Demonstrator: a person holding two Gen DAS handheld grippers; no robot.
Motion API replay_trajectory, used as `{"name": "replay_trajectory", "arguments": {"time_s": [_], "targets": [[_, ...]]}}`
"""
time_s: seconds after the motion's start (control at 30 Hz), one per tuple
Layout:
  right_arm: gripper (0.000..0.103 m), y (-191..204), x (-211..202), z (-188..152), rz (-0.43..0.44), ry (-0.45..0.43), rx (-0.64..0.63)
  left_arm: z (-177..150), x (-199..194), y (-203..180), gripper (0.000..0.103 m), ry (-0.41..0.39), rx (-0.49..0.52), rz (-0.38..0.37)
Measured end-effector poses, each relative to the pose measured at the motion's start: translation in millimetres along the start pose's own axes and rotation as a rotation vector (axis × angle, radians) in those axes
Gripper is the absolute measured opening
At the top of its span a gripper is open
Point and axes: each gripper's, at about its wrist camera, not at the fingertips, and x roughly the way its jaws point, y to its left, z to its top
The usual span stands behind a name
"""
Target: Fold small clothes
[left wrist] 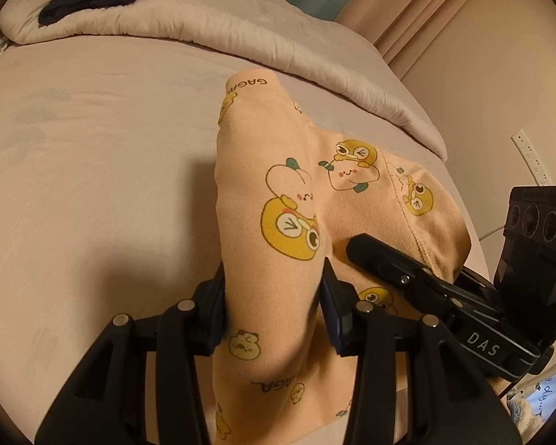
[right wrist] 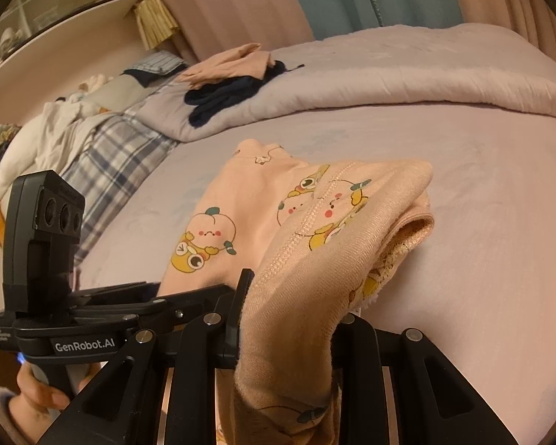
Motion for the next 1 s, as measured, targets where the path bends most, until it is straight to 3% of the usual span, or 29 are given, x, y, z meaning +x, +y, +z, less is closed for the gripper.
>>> {"name": "replay_trajectory", "arguments": {"time_s": [0.57, 1.0], "targets": [[0.028, 54, -15, -24, 0.070, 0.002, -0.075, -44, -73, 13, 0.042, -0.085, -0.036, 0.034], [0.028, 79, -12, -29, 0.093, 0.004, -0.110, -55, -97, 28, 0.043, -0.134, -0.060, 0.057]]}}
